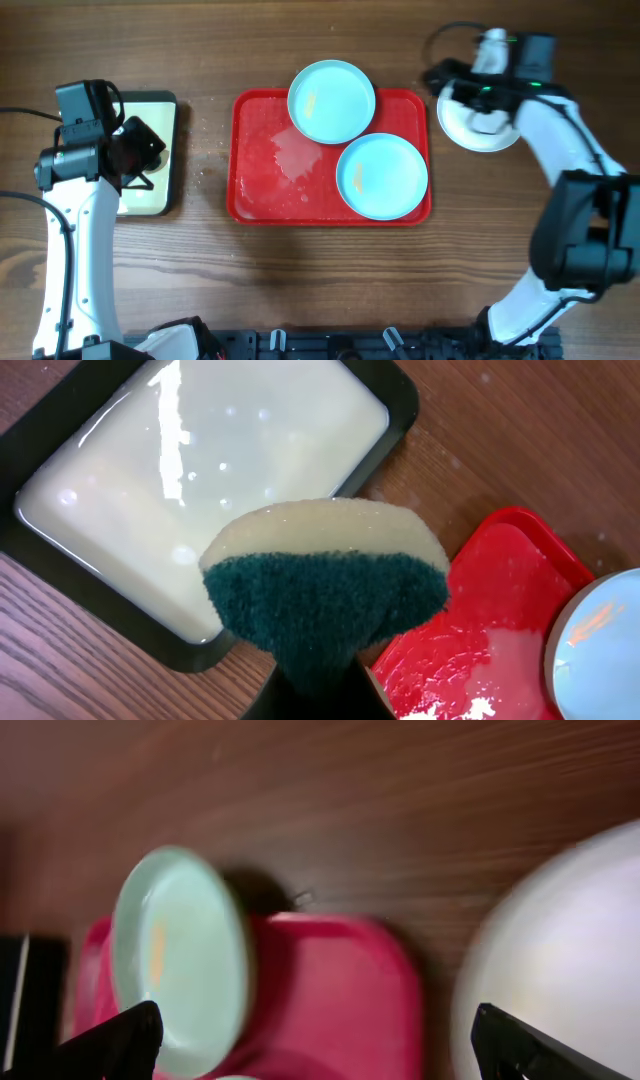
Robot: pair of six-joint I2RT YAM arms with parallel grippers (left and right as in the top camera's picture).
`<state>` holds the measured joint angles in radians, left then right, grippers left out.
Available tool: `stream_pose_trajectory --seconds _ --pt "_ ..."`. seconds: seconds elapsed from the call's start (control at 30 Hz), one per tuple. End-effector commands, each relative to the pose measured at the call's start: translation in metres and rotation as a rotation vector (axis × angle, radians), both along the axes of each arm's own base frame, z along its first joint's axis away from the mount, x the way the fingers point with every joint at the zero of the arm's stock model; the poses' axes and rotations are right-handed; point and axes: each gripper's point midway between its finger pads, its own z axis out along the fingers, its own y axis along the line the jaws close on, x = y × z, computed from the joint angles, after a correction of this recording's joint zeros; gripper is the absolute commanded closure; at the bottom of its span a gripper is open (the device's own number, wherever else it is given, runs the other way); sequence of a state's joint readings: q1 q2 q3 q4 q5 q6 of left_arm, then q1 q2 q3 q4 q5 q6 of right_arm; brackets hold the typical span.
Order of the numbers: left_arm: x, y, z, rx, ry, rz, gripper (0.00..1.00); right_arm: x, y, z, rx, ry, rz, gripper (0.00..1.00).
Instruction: Clean dirty plates on tray and stack at the side
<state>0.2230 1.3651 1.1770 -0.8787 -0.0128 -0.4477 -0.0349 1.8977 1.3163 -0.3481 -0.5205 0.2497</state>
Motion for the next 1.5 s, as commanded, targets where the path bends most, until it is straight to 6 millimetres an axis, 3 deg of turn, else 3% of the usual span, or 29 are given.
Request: stream_pose_trajectory --seconds 0.0,0.13,0.27,0.37,0.4,0.53,0.67,0.73,0.8,0.93,1.0,1.03,1.1,1.17,1.27,1.33,1.4,1.47 --pt "0.001 0.002 0.001 0.001 -0.007 0.009 0.96 -0.003 0.055 -0.002 -0.051 -0.011 0.081 0.01" --pt "0.001 -0.001 0.001 -0.013 -0.009 0.002 0.96 0.025 0.096 -0.022 -0.216 -0.15 0.064 0.02" --pt "0.002 -0.001 -0.002 -0.017 -0.001 0.001 0.96 0.022 0.106 -0.063 -0.394 -0.128 0.012 0.09" --pt "0.002 -0.001 -0.003 -0.018 0.001 0.001 0.96 0.021 0.111 -0.069 -0.386 -0.119 0.008 0.16" --pt "0.002 -0.001 -0.003 -0.017 0.0 0.0 0.96 0.019 0.115 -0.069 -0.371 -0.116 0.026 0.26" --pt "0.003 -0.001 -0.002 -0.016 -0.003 0.0 0.96 0.012 0.125 -0.09 -0.331 -0.072 0.075 0.47" --pt "0.003 -0.001 -0.002 -0.017 -0.003 0.001 0.96 0.013 0.129 -0.089 -0.33 -0.085 0.095 0.75" --pt "0.003 -0.001 -0.002 -0.017 -0.003 0.001 0.96 0.005 0.143 -0.089 -0.319 -0.093 0.169 0.83" --pt "0.003 -0.003 -0.002 -0.028 -0.005 -0.006 0.96 -0.001 0.155 -0.09 -0.305 -0.09 0.201 0.86" --pt "0.012 -0.025 0.001 -0.118 -0.046 -0.099 0.96 -0.033 0.208 -0.082 -0.267 -0.125 0.426 0.87" --pt "0.013 -0.035 0.002 -0.11 -0.047 -0.147 0.96 -0.041 0.217 -0.076 -0.261 -0.123 0.446 0.84" --pt "0.014 -0.039 0.002 -0.11 -0.047 -0.161 0.96 -0.041 0.216 -0.074 -0.26 -0.122 0.442 0.82" --pt "0.015 -0.048 0.002 -0.111 -0.046 -0.188 0.96 -0.038 0.213 -0.069 -0.265 -0.128 0.414 0.59" --pt "0.016 -0.057 0.002 -0.111 -0.046 -0.214 0.96 -0.03 0.214 -0.063 -0.255 -0.168 0.404 0.57" --pt "0.023 -0.073 -0.005 -0.114 -0.036 -0.261 0.96 -0.02 0.217 -0.055 -0.256 -0.232 0.413 0.57" --pt "0.029 -0.086 -0.015 -0.121 -0.016 -0.291 0.96 -0.021 0.217 -0.062 -0.27 -0.233 0.431 0.57" --pt "0.036 -0.102 -0.031 -0.15 0.014 -0.292 0.96 -0.026 0.215 -0.079 -0.28 -0.187 0.436 0.73" --pt "0.045 -0.121 -0.048 -0.156 0.036 -0.337 0.96 -0.035 0.211 -0.09 -0.287 -0.132 0.443 0.82"
